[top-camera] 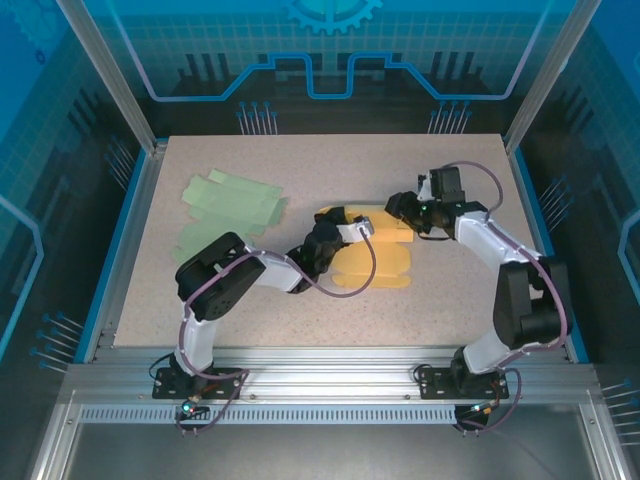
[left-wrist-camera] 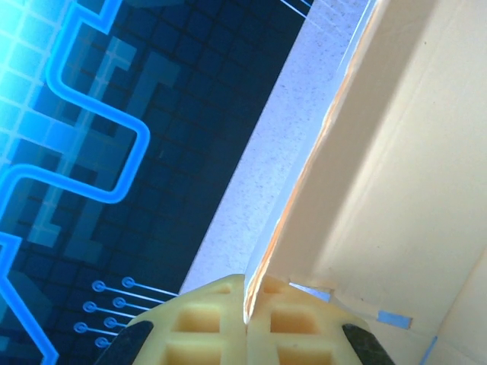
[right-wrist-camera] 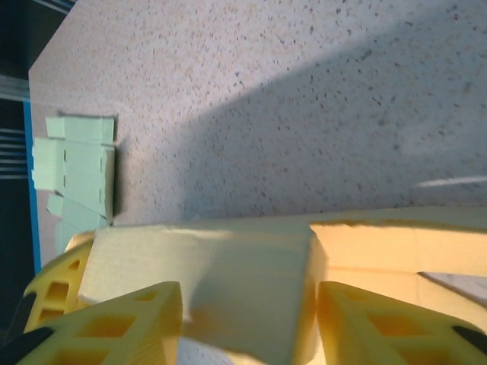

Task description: Fold the paper box

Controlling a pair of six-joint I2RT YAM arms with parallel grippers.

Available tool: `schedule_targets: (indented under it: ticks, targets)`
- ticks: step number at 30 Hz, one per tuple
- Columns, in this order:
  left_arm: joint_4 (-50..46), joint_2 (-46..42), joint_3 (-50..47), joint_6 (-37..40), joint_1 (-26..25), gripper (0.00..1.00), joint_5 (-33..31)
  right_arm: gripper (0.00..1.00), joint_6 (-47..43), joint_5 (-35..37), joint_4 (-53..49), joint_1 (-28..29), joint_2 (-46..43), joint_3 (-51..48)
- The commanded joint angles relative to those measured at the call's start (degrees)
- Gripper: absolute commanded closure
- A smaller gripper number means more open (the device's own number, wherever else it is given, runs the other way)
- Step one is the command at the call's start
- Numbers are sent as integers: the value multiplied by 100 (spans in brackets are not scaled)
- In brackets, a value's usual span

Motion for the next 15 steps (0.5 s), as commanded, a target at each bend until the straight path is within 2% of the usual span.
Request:
schedule_targets:
  ticks: [1,4,9,14,15]
  targets:
    - [-94,-421,-215,-611,20,100,-199,46,-393,23,-162,-115,-612,-357]
    - [-464,-585,-256,-924,15,100,-151,43,-449,116,-134,-153,-1244,-836]
    - [-593,-766,-409,-1486,17,100,24,29,-486,410,-198,-168,-2407,-1782]
    - [-589,-934,-563,-1803,19,100,233,29,-617,394,-201,-158,-3134,-2343]
    - [-587,-971,-594,-1856,19,100,287,33,-619,449,-175,-152,-3217,-2432]
